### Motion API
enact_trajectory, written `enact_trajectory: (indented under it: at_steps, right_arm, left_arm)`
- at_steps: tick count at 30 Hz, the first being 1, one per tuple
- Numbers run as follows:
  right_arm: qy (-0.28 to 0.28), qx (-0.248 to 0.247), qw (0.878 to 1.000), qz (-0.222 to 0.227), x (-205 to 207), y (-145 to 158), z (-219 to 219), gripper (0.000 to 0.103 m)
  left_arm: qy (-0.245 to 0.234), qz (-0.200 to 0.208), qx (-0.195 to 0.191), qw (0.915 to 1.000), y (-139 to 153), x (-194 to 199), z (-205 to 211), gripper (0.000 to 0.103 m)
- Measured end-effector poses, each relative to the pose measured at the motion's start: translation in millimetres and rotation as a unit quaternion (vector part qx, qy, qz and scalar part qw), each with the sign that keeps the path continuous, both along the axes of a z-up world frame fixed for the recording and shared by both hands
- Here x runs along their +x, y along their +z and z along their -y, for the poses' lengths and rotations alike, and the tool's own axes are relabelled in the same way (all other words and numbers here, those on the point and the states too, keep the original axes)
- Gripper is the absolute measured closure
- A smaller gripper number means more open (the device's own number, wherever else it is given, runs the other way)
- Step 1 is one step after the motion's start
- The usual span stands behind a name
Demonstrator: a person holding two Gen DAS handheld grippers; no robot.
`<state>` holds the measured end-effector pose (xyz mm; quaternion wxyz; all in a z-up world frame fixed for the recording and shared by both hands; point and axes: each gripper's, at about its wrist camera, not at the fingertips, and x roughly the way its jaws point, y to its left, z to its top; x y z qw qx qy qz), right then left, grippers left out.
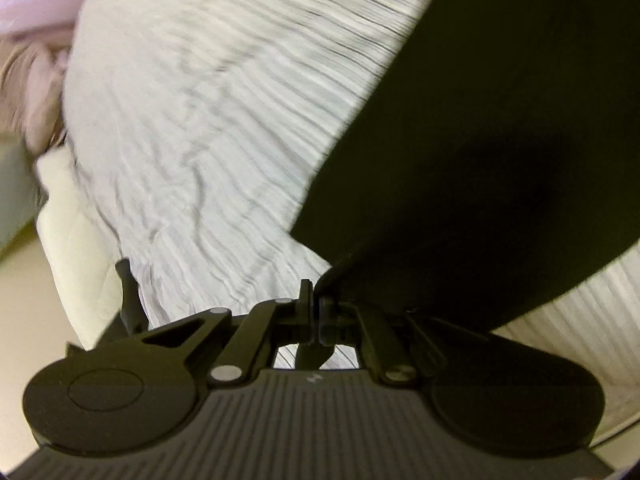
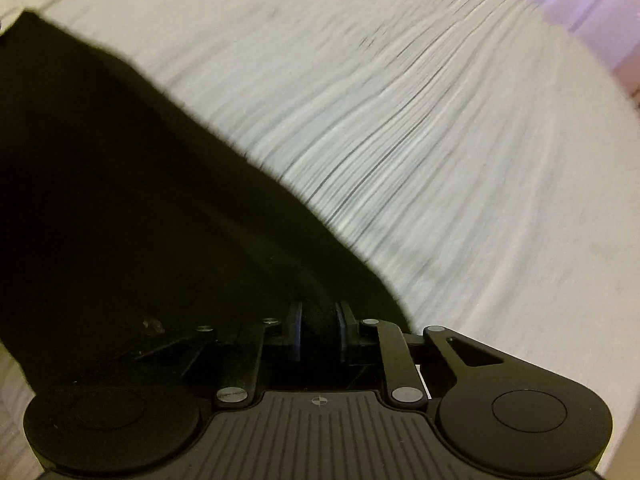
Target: Fold clothes
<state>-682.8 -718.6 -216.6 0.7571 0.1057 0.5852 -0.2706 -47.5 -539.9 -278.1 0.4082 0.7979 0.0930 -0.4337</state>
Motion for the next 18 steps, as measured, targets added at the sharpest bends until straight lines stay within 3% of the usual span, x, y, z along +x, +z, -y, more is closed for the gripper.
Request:
enact_trajectory:
  at_steps: [4, 9, 10, 12, 13, 14, 17, 18]
  right_arm:
    - [-0.04, -0.054, 0.998, 0.007, -12.4, 28.5, -1.5, 0.088]
    - [-0.095, -0.049, 0.994, -0.017, -12.4, -2.6, 19.9, 0.087]
    - [-0.101, -0.054, 0.993, -0.025, -9.6, -8.6, 19.6, 0.084]
    - [-0.114, -0.066, 0.99, -0.04, -3.9, -19.5, 18.6, 0.057]
    - [-0.125, -0.083, 0.988, -0.045, -0.5, -18.3, 15.8, 0.036]
    - [-0.13, -0.093, 0.986, -0.041, 3.2, -14.9, 14.3, 0.03]
    - [-0.132, -0.105, 0.985, -0.021, 12.2, 3.3, -8.2, 0.03]
    - [-0.134, -0.104, 0.985, -0.01, 15.1, 9.9, -17.2, 0.03]
  left_arm:
    - [0.004, -0.011, -0.026, 0.9996, 6.3, 4.6, 17.7, 0.1]
    - [-0.022, -0.008, -0.013, 0.9996, -30.2, -6.7, 39.4, 0.1]
    - [-0.03, -0.004, -0.013, 0.9995, -37.5, -8.9, 40.2, 0.1]
    - [-0.047, 0.006, -0.014, 0.9988, -51.7, -13.1, 41.5, 0.098]
    - [-0.053, 0.012, -0.016, 0.9984, -56.5, -12.2, 40.6, 0.097]
    - [-0.054, 0.016, -0.02, 0.9982, -58.2, -11.7, 39.9, 0.095]
    - [-0.033, 0.007, -0.03, 0.999, -51.4, -2.2, 37.8, 0.092]
    - [-0.023, 0.003, -0.038, 0.999, -46.6, 2.6, 37.0, 0.086]
